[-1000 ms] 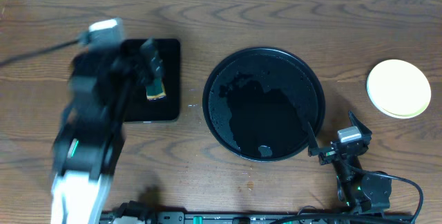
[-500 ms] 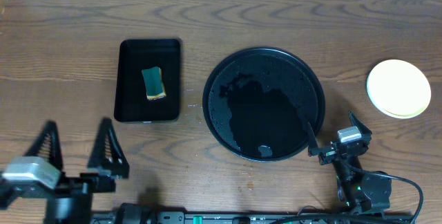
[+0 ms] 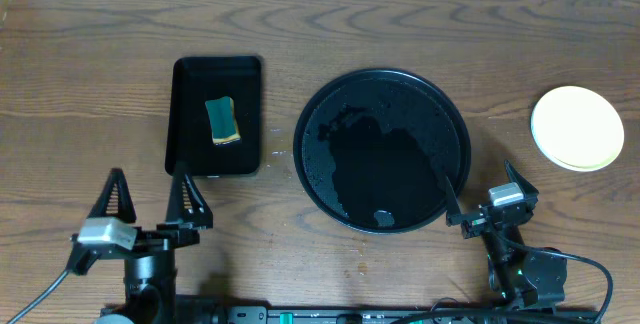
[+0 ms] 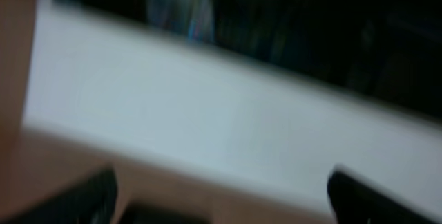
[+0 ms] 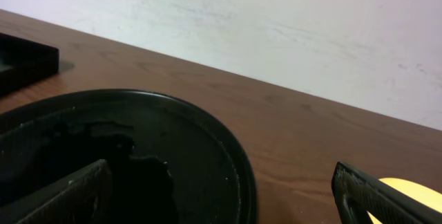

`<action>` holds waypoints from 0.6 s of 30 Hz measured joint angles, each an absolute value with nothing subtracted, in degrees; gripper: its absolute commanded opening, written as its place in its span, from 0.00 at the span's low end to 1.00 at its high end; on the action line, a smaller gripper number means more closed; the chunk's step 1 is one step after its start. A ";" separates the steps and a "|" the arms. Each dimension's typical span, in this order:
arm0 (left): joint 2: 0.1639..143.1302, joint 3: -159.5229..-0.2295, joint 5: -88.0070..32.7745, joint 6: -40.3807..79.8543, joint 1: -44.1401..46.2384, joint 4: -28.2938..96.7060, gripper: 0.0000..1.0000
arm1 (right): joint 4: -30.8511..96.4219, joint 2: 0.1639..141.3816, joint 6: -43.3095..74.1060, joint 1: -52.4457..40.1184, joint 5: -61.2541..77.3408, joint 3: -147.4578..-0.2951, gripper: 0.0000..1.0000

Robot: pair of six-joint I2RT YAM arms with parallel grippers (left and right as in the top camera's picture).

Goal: Clean dirty plates on tray and stack at the side

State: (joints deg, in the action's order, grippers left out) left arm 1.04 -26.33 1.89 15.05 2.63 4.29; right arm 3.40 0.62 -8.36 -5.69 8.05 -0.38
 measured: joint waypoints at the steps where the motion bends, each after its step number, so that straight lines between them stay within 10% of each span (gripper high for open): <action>1: 0.97 -24.40 1.87 15.66 2.39 -0.45 0.96 | 3.38 0.62 -8.36 -5.69 8.03 -0.38 0.99; 8: 0.49 -10.57 1.45 18.24 2.02 -20.49 0.96 | 3.40 0.62 -8.36 -5.69 8.03 -0.38 0.99; 18: 0.49 -0.51 1.43 19.49 1.80 -18.41 0.96 | 3.40 0.62 -8.36 -5.69 8.05 -0.38 0.99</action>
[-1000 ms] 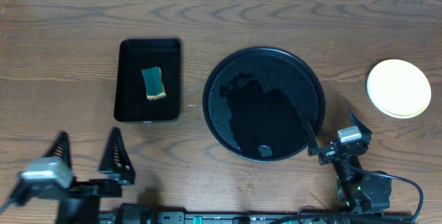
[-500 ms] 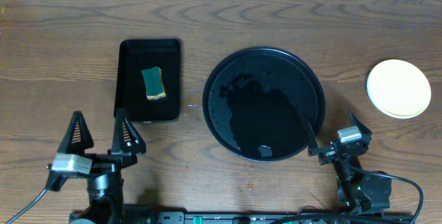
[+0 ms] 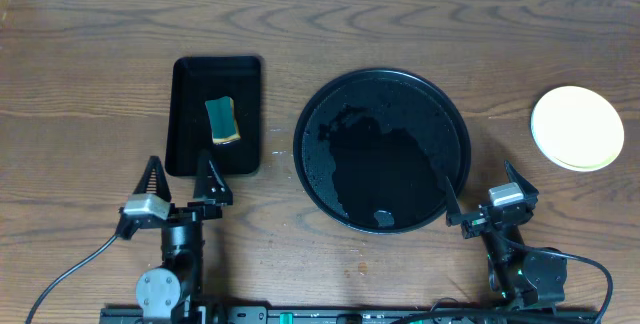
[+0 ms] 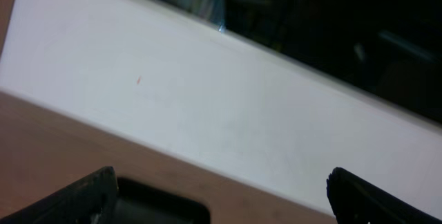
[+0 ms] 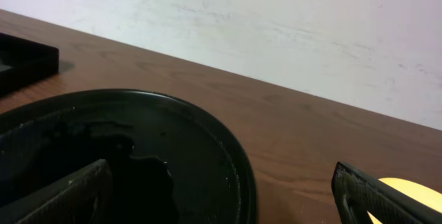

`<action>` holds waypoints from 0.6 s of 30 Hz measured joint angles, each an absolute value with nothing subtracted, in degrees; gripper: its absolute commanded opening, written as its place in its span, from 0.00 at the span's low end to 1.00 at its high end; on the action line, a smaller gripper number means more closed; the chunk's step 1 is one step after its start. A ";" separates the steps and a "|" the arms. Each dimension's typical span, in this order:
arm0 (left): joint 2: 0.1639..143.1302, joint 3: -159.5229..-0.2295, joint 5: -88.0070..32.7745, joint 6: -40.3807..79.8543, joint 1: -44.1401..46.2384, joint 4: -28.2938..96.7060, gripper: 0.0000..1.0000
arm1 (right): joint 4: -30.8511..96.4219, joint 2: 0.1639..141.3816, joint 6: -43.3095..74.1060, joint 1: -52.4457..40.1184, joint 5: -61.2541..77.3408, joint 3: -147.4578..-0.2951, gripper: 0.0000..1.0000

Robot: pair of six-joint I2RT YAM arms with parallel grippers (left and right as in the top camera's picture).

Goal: Clean dirty plates on tray and stack at the side

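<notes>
A round black tray [image 3: 382, 151] lies mid-table, wet, with water smeared over it and no plate on it. One cream plate [image 3: 577, 128] rests on the table at the far right. A green and yellow sponge [image 3: 223, 121] lies in a small black rectangular tray [image 3: 190, 114] on the left. My left gripper [image 3: 181, 176] stands open just in front of that tray's near edge, holding nothing. My right gripper [image 3: 480, 192] is open and bare at the round tray's near right rim [image 5: 235, 162]. The plate's edge [image 5: 407, 188] shows by its right finger.
The brown wooden table runs back to a white wall [image 5: 276, 23]. In the left wrist view the rectangular tray's corner [image 4: 162, 207] sits low between the fingers. A small pale blob [image 3: 383, 216] lies near the round tray's front rim.
My left gripper has moved right and a little toward the rectangular tray, from the table's near left to just before the tray's edge. The right arm, plate and sponge have not moved.
</notes>
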State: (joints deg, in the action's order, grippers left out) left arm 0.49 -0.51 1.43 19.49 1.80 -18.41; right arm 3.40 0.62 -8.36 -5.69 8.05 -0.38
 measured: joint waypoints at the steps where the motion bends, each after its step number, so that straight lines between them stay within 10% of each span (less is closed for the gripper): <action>1: 0.49 -0.43 1.43 19.49 1.58 -16.82 0.96 | 3.38 0.62 -8.36 -5.69 8.05 -0.38 0.99; 18: 0.60 -0.93 0.14 19.53 -0.97 1.34 0.96 | 3.40 0.62 -8.36 -5.69 8.03 -0.38 0.99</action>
